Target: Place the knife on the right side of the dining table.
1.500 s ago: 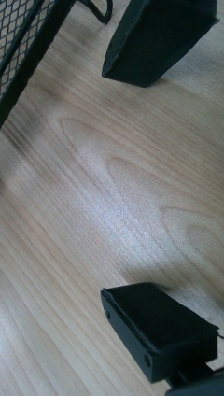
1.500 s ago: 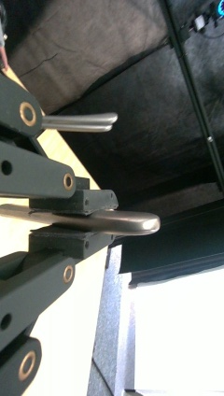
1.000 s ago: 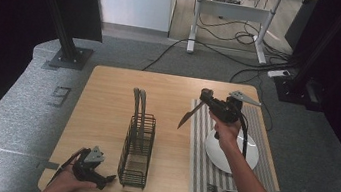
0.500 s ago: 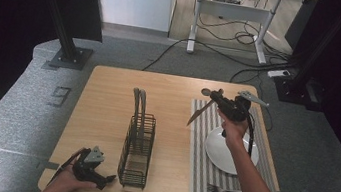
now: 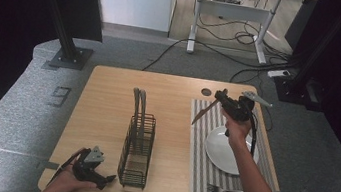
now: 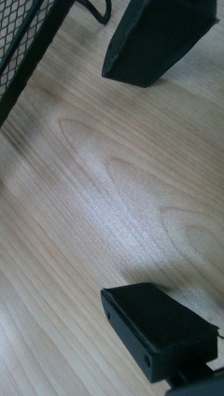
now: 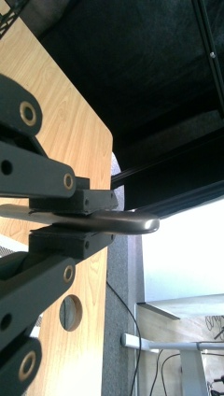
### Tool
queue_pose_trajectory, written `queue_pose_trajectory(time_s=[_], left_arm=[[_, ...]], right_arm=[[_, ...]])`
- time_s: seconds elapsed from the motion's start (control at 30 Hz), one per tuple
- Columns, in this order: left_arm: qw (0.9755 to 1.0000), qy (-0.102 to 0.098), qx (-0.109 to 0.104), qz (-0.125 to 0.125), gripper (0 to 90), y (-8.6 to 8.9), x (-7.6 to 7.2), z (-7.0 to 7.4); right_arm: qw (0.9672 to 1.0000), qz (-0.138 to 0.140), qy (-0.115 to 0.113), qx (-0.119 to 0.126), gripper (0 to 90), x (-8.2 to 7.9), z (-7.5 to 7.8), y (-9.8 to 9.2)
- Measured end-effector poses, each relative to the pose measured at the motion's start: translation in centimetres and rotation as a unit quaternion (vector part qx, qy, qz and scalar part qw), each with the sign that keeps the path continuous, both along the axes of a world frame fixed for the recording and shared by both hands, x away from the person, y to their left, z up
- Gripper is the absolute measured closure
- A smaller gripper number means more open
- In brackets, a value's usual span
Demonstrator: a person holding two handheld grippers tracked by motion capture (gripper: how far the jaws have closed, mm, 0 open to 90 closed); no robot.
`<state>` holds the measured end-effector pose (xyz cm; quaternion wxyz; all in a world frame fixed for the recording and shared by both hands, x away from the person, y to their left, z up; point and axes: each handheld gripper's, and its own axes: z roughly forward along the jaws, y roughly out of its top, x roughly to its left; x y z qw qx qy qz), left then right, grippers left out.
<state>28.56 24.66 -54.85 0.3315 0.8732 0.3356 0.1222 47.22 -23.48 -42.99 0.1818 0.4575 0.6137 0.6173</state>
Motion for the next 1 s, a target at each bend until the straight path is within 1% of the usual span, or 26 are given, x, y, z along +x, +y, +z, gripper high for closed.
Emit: queue_pose_trajectory(time_s=[0.4,0.57,0.7,0.8,0.9,1.0], left_arm=[[1.0,0.0,0.0,0.0,0.0,0.0,0.0,0.0],[1.0,0.0,0.0,0.0,0.0,0.0,0.0,0.0],[1.0,0.0,0.0,0.0,0.0,0.0,0.0,0.0],[1.0,0.0,0.0,0.0,0.0,0.0,0.0,0.0],[1.0,0.0,0.0,0.0,0.0,0.0,0.0,0.0],[1.0,0.0,0.0,0.001,0.0,0.0,0.0,0.0]], right_arm=[[0.9999,-0.014,-0.003,0.005,82.3,0.6,0.1,-0.9],[0.9999,-0.016,-0.001,0.004,82.4,0.6,0.1,-1.1],[0.9998,-0.02,-0.004,0.007,82.4,0.8,0.1,-1.3],[0.9996,-0.024,-0.004,0.012,82.3,1.0,0.3,-1.5],[0.9993,-0.031,-0.009,0.019,82.3,1.2,0.4,-1.8],[0.9993,-0.033,-0.007,0.02,82.4,1.5,0.6,-1.9]])
